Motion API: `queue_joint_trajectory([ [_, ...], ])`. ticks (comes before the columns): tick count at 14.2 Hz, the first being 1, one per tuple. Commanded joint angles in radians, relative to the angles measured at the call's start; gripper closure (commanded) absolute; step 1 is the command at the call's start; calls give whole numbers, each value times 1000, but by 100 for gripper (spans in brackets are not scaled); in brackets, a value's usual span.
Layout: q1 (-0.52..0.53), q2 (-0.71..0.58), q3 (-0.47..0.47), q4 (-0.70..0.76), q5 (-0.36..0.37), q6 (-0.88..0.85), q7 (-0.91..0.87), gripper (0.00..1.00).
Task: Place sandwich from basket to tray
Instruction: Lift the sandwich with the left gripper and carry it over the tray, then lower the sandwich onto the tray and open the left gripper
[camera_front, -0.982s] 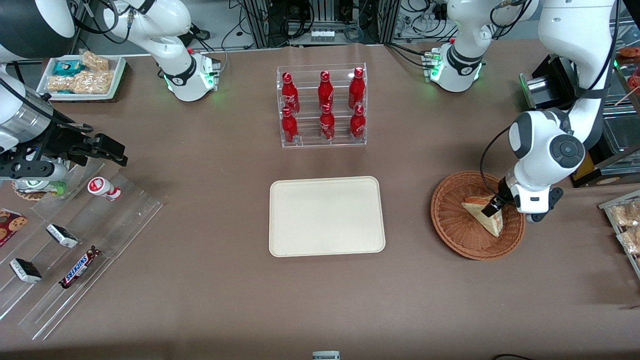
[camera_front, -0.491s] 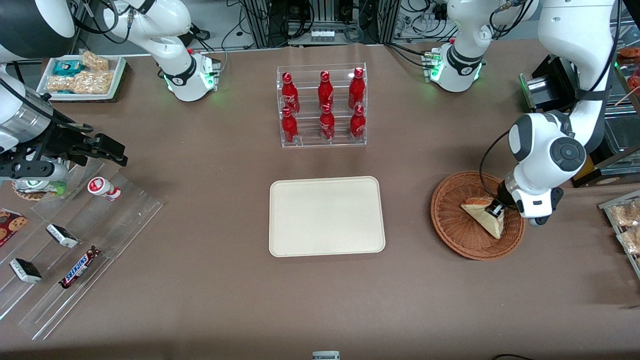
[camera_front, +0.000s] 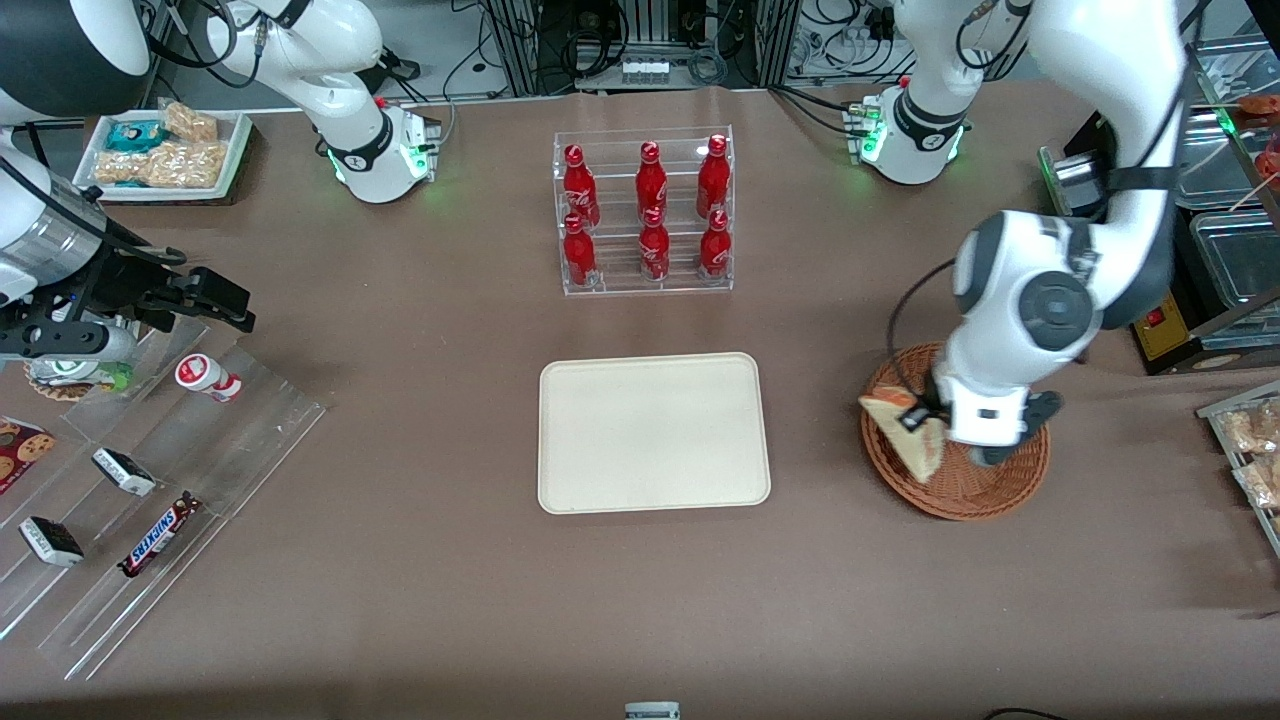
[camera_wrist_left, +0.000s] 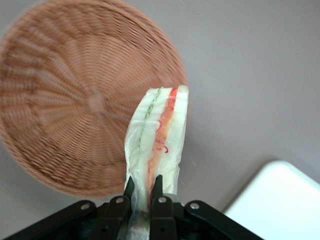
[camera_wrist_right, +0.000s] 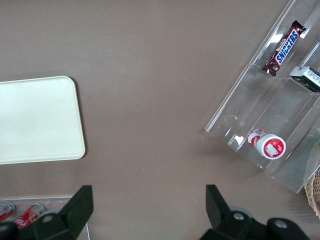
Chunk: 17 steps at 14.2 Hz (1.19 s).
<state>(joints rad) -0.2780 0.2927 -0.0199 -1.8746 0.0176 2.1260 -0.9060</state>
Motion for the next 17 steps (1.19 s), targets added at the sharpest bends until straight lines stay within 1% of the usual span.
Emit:
queue_joint_trajectory([
  [1, -113, 113, 11, 136, 8, -14, 39, 98],
  [3, -180, 170, 11, 218, 12, -14, 74, 98],
  [5, -246, 229, 11, 294, 10, -12, 148, 98],
  [9, -369, 394, 12, 495, 5, -1, 121, 98],
  [10, -392, 422, 11, 523, 5, 15, 115, 98],
  [13, -447, 457, 12, 531, 10, 89, 113, 98],
  [15, -461, 482, 12, 531, 10, 114, 111, 98],
  [17, -487, 485, 18, 528, 15, 112, 41, 98],
])
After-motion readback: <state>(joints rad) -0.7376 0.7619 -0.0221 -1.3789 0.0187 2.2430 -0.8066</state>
